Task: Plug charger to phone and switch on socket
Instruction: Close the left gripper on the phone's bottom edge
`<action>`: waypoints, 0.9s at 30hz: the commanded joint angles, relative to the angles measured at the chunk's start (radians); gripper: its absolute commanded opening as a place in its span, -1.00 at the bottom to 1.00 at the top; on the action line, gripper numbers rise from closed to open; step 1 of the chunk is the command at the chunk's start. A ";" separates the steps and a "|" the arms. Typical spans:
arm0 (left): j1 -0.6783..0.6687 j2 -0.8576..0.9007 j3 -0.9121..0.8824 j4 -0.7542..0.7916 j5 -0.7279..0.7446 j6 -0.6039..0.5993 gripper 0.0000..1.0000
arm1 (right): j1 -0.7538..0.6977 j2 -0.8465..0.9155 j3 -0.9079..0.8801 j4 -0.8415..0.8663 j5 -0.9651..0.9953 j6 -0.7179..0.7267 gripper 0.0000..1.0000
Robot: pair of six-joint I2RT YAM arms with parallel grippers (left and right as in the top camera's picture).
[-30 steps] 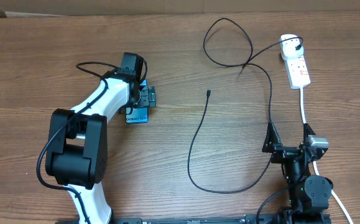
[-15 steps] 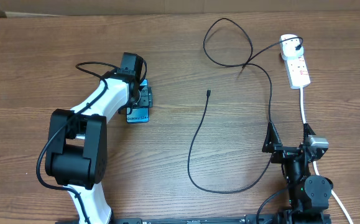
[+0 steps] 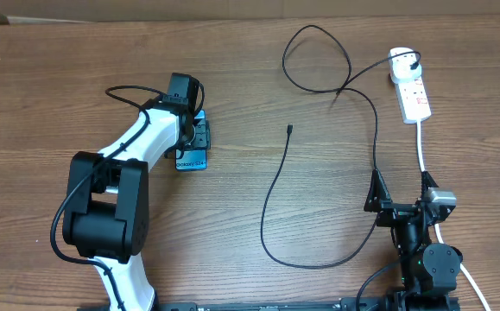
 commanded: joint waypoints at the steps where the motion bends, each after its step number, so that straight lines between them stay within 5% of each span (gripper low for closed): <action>1: -0.002 0.039 -0.039 -0.008 0.010 0.008 0.25 | 0.005 -0.012 -0.011 0.006 -0.002 -0.005 1.00; 27: -0.002 0.039 -0.008 -0.065 0.174 0.000 0.15 | 0.005 -0.012 -0.011 0.006 -0.001 -0.005 1.00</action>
